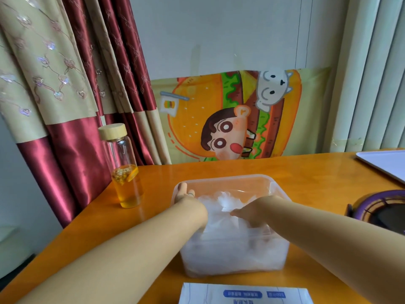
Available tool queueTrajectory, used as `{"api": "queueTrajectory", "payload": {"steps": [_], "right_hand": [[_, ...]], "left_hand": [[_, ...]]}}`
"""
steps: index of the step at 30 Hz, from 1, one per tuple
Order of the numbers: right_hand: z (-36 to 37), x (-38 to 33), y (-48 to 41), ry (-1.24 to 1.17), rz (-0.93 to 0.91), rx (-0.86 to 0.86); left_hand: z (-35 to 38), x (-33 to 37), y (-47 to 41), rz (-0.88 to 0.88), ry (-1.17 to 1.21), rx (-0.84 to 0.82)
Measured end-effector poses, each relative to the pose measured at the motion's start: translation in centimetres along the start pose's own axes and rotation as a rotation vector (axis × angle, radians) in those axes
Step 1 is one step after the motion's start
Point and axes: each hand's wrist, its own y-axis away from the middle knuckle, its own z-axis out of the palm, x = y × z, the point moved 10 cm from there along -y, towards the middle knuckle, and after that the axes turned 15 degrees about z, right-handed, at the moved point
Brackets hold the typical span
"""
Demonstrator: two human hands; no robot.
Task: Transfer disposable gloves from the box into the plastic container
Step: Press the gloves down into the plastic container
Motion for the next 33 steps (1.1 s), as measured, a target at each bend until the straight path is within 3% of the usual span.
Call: {"api": "queueTrajectory", "payload": {"steps": [6, 11, 14, 18, 21, 26, 33], "right_hand": [[0.4, 0.0, 1.1, 0.088, 0.062, -0.076], [-1.6, 0.6, 2.6, 0.054, 0.031, -0.024], [-4.4, 0.1, 5.0, 0.135, -0.049, 0.217], [-8.2, -1.0, 12.5, -0.085, -0.271, 0.629], [-5.5, -2.9, 16.4, -0.155, -0.396, 0.614], [3.6, -4.6, 17.5, -0.055, -0.446, 0.288], [6.2, -5.3, 16.6, -0.097, -0.499, 0.412]], "left_hand": [[-1.8, -2.5, 6.0, 0.212, 0.407, 0.299], [-1.1, -4.1, 8.0, 0.275, 0.650, 0.544], [-0.7, -4.5, 9.6, 0.267, 0.721, 0.710], [-0.1, -2.9, 11.9, 0.308, 0.854, 0.917], [0.7, 0.6, 12.5, 0.367, 0.868, 0.928], [2.5, 6.0, 12.9, 0.477, 0.980, 0.960], [6.2, 11.7, 9.6, 0.479, 0.937, 0.827]]}}
